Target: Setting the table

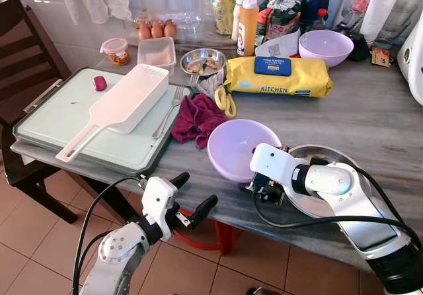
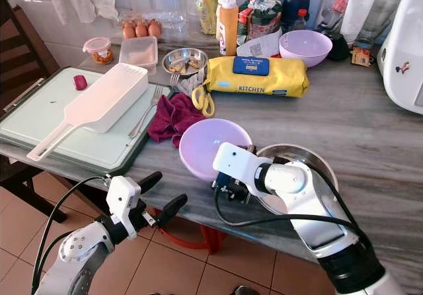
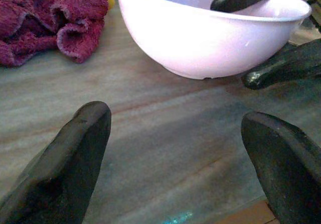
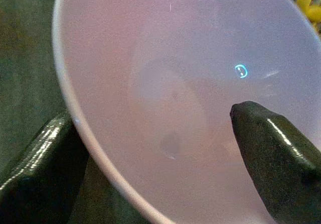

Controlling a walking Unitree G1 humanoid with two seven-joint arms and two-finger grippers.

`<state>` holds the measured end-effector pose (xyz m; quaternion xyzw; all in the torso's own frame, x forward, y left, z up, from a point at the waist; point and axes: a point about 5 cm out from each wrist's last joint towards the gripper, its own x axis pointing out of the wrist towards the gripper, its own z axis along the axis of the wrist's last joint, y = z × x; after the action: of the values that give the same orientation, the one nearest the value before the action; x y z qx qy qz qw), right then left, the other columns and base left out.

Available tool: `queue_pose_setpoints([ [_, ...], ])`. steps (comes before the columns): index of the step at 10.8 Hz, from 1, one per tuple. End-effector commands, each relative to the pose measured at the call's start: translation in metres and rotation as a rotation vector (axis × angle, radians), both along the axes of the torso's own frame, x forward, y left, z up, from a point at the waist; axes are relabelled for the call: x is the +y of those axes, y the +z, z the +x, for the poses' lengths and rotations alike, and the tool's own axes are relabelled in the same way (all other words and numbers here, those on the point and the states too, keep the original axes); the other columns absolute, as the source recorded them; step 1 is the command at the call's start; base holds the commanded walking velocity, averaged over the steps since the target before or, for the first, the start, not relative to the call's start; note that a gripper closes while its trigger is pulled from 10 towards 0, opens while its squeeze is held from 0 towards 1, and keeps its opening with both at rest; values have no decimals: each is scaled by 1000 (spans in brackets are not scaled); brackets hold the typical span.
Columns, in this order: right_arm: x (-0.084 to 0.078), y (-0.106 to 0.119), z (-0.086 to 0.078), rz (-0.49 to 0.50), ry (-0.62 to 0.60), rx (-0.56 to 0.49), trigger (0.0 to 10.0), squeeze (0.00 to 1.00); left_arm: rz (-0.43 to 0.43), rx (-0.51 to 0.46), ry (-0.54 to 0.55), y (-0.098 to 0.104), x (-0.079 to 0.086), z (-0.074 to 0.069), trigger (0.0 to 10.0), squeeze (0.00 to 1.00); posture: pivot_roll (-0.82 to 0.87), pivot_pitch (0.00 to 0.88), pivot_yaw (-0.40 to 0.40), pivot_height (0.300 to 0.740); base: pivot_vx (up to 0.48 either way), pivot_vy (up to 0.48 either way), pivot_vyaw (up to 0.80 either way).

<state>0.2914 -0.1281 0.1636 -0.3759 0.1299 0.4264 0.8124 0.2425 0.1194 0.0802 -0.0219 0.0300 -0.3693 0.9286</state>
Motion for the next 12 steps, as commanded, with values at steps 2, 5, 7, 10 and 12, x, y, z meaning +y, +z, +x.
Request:
queue_pose_setpoints([
  [2,2,12,1,-13,22,-44,10000,1000,18,2,-1,-1,3,0,10000,0,-94,98,81,740,0,0,0],
  [5,5,29,12,93,-55,-199,10000,690,24,3,1,-2,4,0,10000,0,-92,96,84,740,0,0,0],
  [7,10,43,14,265,-136,-255,10000,800,29,5,0,-3,5,0,10000,0,-93,95,89,740,0,0,0],
  [10,13,36,8,335,-153,-215,10000,1000,32,10,-5,-5,5,0,10000,0,-99,99,91,740,0,0,0],
  [12,12,31,7,327,-148,-182,10000,1000,33,11,-9,-5,4,1,10000,0,-101,100,95,740,0,0,0],
])
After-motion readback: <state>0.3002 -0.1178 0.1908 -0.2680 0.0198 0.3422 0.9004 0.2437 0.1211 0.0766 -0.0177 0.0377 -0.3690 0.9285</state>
